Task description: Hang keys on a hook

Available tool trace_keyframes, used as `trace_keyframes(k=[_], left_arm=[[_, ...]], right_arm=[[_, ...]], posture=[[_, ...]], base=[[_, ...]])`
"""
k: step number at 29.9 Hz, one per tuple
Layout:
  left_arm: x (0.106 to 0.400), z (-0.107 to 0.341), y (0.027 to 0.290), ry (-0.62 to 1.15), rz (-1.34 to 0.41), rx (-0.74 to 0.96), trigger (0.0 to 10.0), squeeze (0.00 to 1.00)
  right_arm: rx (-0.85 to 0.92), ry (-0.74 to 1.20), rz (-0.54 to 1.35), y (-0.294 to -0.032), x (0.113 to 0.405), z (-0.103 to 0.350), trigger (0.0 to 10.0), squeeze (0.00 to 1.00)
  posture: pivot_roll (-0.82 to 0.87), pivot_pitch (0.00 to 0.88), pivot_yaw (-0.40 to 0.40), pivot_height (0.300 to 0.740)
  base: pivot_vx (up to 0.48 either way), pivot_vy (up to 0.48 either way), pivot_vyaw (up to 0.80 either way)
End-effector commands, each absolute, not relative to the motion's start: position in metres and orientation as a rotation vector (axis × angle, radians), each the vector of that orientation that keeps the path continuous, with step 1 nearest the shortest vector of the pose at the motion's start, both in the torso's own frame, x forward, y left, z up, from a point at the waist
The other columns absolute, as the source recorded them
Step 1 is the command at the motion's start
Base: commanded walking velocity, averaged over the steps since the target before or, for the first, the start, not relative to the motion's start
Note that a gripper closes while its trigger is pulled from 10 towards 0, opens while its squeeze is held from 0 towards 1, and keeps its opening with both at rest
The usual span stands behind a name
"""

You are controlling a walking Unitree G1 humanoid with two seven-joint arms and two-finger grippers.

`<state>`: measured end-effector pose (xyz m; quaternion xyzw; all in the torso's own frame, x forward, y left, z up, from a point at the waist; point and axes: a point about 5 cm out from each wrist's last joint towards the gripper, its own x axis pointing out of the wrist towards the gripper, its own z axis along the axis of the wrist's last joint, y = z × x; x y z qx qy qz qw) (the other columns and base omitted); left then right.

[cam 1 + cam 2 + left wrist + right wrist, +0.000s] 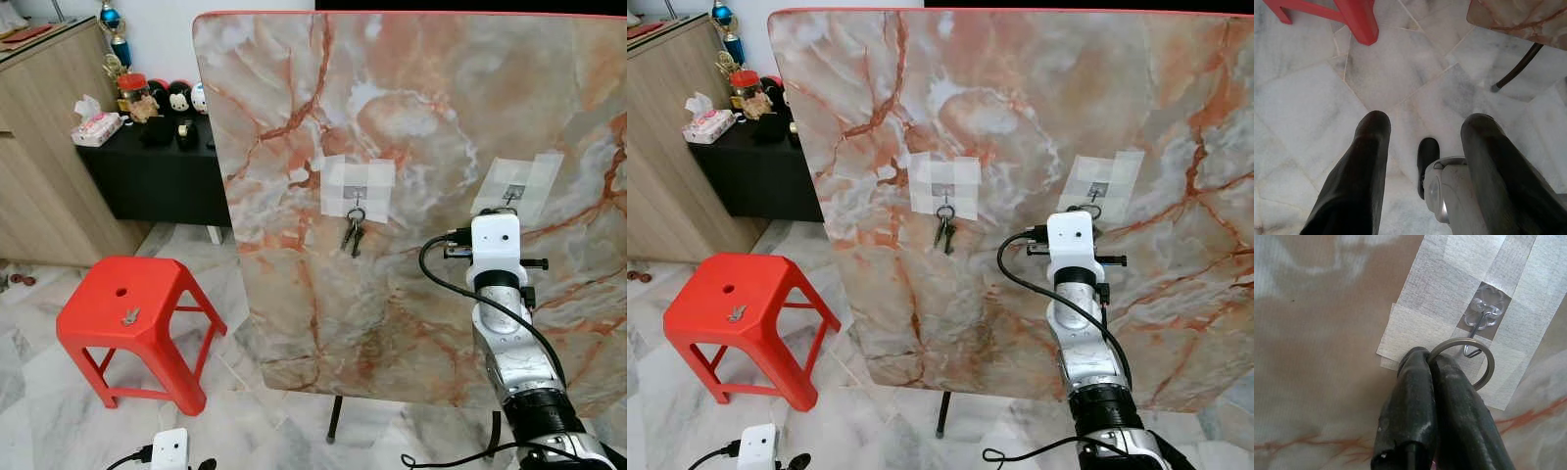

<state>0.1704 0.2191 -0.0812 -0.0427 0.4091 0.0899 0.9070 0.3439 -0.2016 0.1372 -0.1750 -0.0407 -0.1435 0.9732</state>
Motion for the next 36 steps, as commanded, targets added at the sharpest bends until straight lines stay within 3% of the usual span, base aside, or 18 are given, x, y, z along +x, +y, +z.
trace_keyframes(k=[1,15,36], left_arm=[[0.166,-0.083,0.223,0.871,0.193,-0.089,10.0,0.0],[0.166,-0.083,0.223,0.87,0.194,-0.091,10.0,0.0],[0.167,-0.083,0.223,0.869,0.194,-0.091,10.0,0.0]], right_arm=[[-0.342,-0.037,-0.288,-0.204,0.345,0.132,10.0,0.0],[-0.269,-0.137,-0.336,-0.209,0.346,0.148,10.0,0.0],[-0.251,-0.105,-0.29,-0.207,0.351,0.147,10.0,0.0]], posture=[[0.1,0.0,0.003,0.74],[0.1,0.0,0.003,0.74],[0.1,0.0,0.004,0.74]], base=[[0.0,0.0,0.0],[0.0,0.0,0.0],[0.0,0.0,0.0]])
